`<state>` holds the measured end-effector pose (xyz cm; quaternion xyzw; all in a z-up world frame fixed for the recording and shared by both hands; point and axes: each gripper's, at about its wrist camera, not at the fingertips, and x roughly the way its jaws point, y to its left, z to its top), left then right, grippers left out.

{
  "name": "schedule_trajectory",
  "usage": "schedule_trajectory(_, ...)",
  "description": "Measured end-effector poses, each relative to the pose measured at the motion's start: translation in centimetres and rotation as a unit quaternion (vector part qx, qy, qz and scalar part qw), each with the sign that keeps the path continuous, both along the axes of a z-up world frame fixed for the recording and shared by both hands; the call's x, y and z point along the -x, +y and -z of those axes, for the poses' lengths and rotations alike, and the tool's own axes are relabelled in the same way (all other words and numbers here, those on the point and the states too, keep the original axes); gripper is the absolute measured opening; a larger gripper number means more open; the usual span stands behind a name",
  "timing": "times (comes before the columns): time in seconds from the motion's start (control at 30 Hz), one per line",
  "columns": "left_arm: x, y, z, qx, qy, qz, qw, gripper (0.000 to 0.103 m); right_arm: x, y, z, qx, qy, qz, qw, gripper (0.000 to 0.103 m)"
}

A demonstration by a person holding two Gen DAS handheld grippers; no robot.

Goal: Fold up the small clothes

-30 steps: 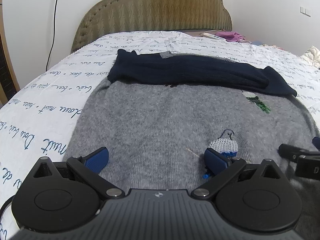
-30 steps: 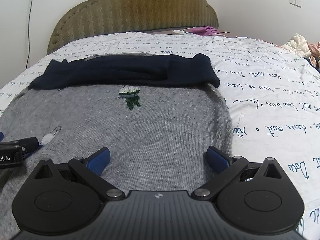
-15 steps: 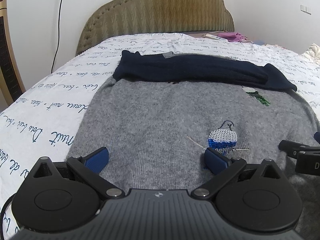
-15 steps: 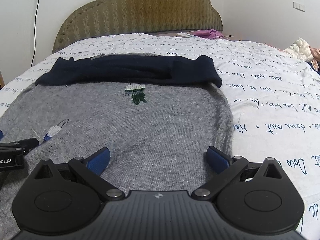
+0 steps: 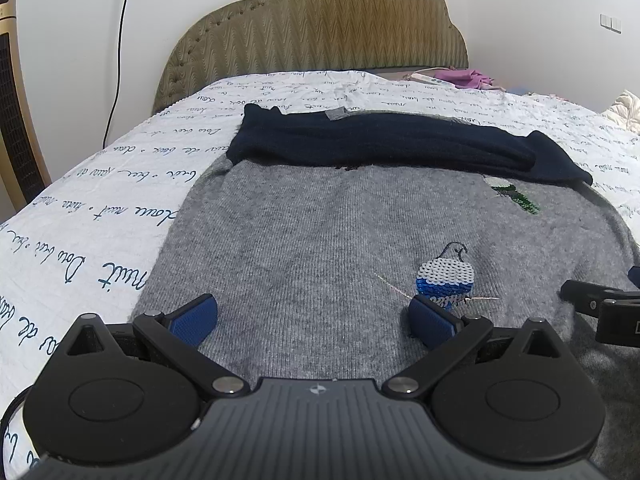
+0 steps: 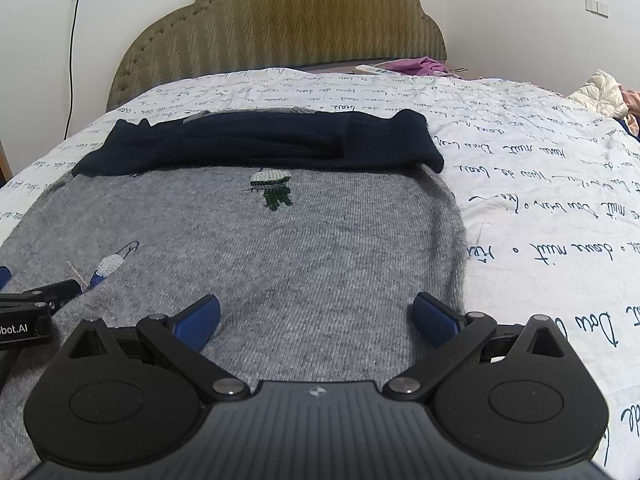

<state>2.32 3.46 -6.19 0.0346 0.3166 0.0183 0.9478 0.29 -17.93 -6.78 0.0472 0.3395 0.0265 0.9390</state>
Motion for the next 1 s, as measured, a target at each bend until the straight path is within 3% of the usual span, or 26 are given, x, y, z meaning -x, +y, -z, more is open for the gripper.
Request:
schedule_trajectory(0.5,1.8,-0.5,-0.8,-0.020,0.006,-0.002,0.9998,0.103,2.7,-0.1,-1.5,-0.002,0.005,-0.006,1.000,0.103)
schedule_trajectory(1.0,3.5,0.0,-2.1,-0.012,0.023,0.007,0.9996,0.103,4.9,0.3,-3.1,0.002,-0.002,-0.039,0.999,0.103)
